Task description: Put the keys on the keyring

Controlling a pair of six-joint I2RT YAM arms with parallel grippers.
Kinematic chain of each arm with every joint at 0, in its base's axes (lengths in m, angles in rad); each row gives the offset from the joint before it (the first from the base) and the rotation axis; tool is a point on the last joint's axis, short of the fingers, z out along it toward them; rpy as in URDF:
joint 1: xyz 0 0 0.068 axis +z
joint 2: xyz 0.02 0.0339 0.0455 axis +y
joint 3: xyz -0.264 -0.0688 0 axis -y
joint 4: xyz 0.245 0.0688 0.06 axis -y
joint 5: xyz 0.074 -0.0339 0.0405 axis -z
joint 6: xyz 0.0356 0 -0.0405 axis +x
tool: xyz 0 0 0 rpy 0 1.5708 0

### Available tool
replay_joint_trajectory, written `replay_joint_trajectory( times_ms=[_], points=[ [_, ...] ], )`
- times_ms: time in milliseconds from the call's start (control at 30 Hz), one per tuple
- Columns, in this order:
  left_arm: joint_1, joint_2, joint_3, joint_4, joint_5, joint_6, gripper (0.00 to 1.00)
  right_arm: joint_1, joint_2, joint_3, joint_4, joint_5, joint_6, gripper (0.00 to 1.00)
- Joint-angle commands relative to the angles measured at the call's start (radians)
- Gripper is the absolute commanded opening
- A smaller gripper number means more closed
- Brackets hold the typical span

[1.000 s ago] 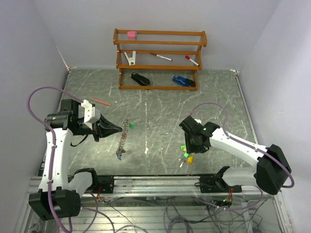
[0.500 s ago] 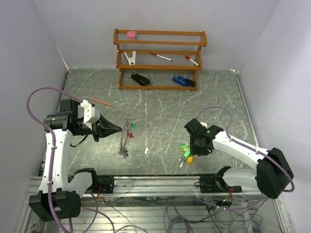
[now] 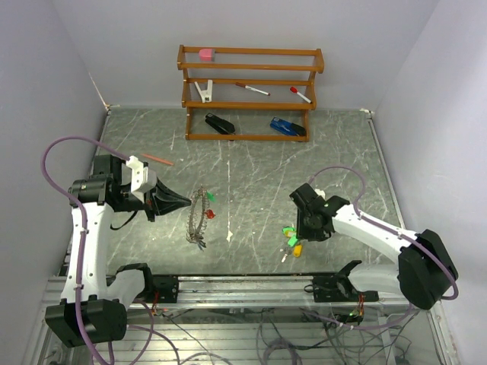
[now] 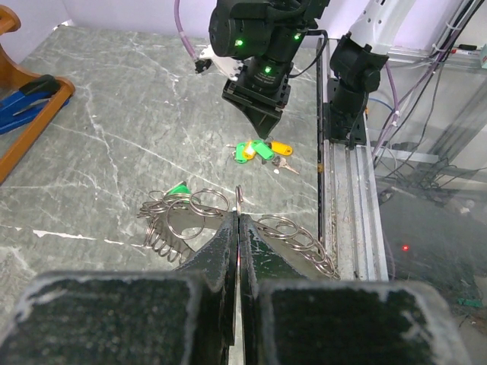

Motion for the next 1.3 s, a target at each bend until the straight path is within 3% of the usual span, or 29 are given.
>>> replay_joint_trajectory(
  times_ms=[0,400,867,1167,1267],
  points=[
    [0.014,-0.018,-0.006,0.035,0.089,-0.019,0.07,-0.007,0.009,-0.022,0.024,-0.008,0.006,0.34],
    [0.015,-0.031,-0.013,0.055,0.089,-0.039,0.07,-0.007,0.037,-0.039,0.045,-0.030,0.019,0.27],
    [0.017,-0.038,-0.019,0.071,0.089,-0.053,0.07,-0.006,0.032,-0.034,0.034,-0.039,0.018,0.00],
    [0.019,-0.043,-0.021,0.073,0.089,-0.055,0.07,-0.007,-0.035,0.004,-0.034,-0.029,0.068,0.00],
    [0.020,-0.043,-0.020,0.072,0.089,-0.055,0.07,-0.007,-0.039,0.010,-0.044,-0.057,0.108,0.20]
  ],
)
